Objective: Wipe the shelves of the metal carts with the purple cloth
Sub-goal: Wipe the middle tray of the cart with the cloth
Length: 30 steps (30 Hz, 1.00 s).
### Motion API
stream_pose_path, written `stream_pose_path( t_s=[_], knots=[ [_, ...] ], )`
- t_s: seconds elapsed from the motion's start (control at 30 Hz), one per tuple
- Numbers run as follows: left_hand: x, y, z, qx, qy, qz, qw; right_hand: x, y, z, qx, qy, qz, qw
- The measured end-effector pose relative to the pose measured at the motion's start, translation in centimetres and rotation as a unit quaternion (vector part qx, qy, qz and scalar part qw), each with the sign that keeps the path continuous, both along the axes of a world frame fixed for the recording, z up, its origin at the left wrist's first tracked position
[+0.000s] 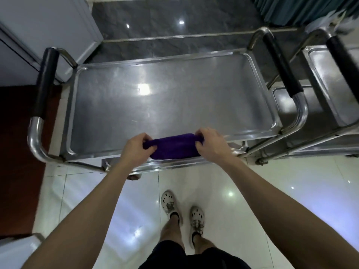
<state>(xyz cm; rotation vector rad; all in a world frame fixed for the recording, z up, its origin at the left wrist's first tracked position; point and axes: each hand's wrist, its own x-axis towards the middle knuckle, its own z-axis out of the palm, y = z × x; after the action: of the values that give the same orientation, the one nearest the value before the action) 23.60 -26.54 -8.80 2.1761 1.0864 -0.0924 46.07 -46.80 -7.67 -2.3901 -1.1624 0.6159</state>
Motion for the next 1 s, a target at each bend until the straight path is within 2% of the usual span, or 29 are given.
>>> stream_pose_path(
  t_s=[0.1,0.27,0.4,0.5,0.67,0.87,1.0],
  knots=[
    [-4.9,-2.1,0.6,-0.024,-0.008,0.039,0.999,-3.5,-2.2,0.1,0.037,-0.004,0.035,0.999],
    [-13.0,-4.2,-0.3,-0.03,-0.028,0.107,0.993,-10.6,-1.5,-1.3,0.044,0.076,0.057,0.995],
    [-18.3,-3.8,-1.4,-0.075,-0.07,0.191,0.976,-15.9,-0.4,-1.9,0.081,0.149,0.008,0.986],
    [-21.5,-2.8,-2.6,-0.081,-0.092,0.222,0.967,-19.5,0.4,-2.7,0.096,0.15,-0.024,0.984],
    [-25.2,-1.0,-5.6,-0.069,-0.121,0.215,0.967,-25.1,1.6,-5.6,0.114,0.158,-0.094,0.976],
    [-27.6,-0.3,-9.7,-0.041,-0.113,0.179,0.976,-29.9,3.2,-9.7,0.126,0.165,-0.191,0.959],
    [-28.0,0.6,-13.1,-0.022,-0.123,0.165,0.978,-30.2,4.8,-12.4,0.113,0.166,-0.193,0.96]
  ],
)
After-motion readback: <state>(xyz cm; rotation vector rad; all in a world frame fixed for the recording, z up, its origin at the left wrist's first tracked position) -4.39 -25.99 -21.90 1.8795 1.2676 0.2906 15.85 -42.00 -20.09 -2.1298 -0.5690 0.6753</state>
